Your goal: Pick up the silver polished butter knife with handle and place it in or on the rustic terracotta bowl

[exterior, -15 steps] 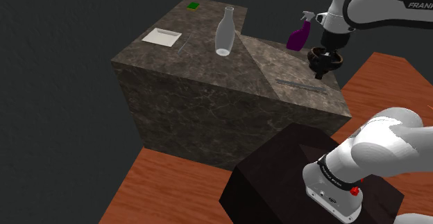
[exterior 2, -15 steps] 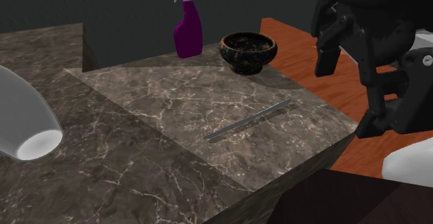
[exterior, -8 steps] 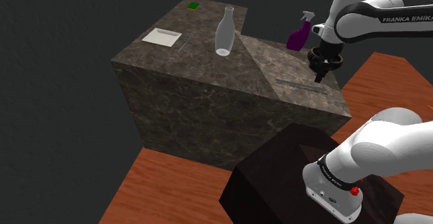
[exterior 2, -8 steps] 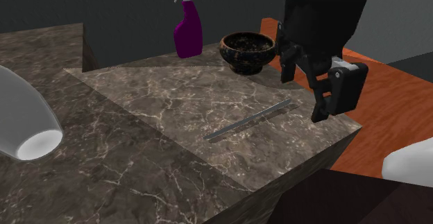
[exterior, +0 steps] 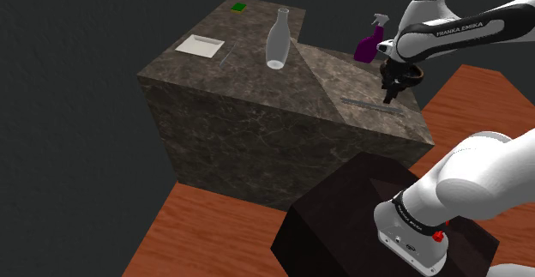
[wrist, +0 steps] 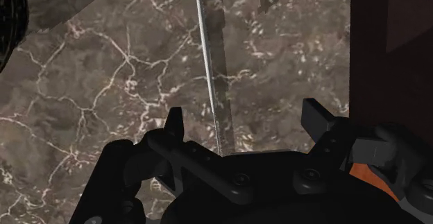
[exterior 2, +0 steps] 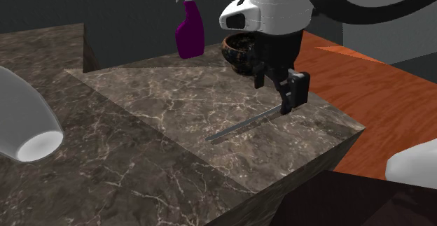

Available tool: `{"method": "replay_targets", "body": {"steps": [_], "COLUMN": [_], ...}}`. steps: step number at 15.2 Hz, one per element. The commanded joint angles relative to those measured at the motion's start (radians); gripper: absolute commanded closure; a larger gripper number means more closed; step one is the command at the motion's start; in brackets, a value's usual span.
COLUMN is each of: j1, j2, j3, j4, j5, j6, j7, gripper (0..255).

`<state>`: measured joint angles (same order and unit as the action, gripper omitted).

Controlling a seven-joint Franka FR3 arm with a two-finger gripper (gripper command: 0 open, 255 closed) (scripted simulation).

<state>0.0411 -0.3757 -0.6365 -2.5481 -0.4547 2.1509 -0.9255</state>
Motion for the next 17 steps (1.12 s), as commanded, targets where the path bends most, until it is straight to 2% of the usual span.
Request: {"method": "replay_targets", "body": {"steps": [1,9,17], "j1": [0.033,0.039,0.038], "j2": [0.095,0.188,0.187], "j3": [-0.059,-0.1,-0.099], "j4": [0.034,-0.008,-0.008], "j5": [0.034,0.056,0.056], "j6": [0.076,0.207,0.207], "j7": [-0.1,-0.125,-0.125], "gripper": [0,0,0]}}
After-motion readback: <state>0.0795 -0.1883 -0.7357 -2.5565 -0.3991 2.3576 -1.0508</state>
